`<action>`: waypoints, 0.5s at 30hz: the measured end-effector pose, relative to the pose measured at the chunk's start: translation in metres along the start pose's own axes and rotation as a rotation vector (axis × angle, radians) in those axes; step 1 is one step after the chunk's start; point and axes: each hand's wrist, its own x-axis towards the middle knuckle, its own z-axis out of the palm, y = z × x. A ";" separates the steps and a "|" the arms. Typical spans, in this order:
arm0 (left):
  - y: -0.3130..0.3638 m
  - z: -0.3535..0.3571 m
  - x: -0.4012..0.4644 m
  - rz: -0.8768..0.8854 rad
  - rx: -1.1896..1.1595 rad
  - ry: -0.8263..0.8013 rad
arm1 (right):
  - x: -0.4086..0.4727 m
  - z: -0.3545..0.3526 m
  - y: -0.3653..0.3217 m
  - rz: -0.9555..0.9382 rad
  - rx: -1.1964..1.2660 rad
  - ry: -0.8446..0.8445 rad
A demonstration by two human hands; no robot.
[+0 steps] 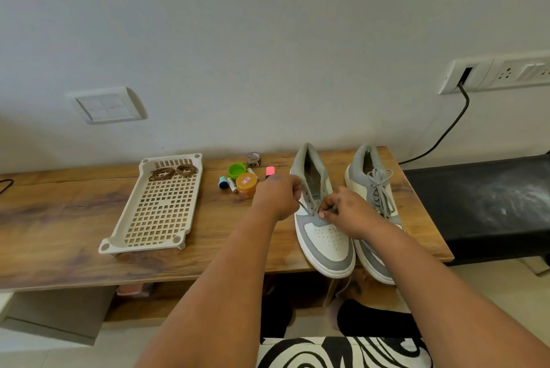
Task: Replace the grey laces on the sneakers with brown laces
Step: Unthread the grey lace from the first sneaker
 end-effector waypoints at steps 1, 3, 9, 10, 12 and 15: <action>-0.001 -0.003 0.000 -0.016 -0.089 -0.010 | 0.000 0.000 0.000 0.004 0.008 0.005; -0.005 -0.008 -0.002 -0.042 -0.346 -0.157 | 0.000 0.001 0.000 0.007 0.021 0.015; -0.013 -0.010 -0.012 0.007 -0.279 -0.532 | 0.003 0.004 -0.001 0.028 0.024 0.021; -0.010 -0.009 -0.012 -0.005 -0.292 -0.413 | 0.003 0.005 -0.001 0.033 0.024 0.021; -0.001 -0.008 -0.010 -0.012 -0.401 -0.149 | 0.002 0.005 -0.002 0.032 0.022 0.022; 0.010 -0.006 -0.006 0.054 -0.398 -0.111 | 0.001 0.006 -0.003 0.035 -0.028 0.019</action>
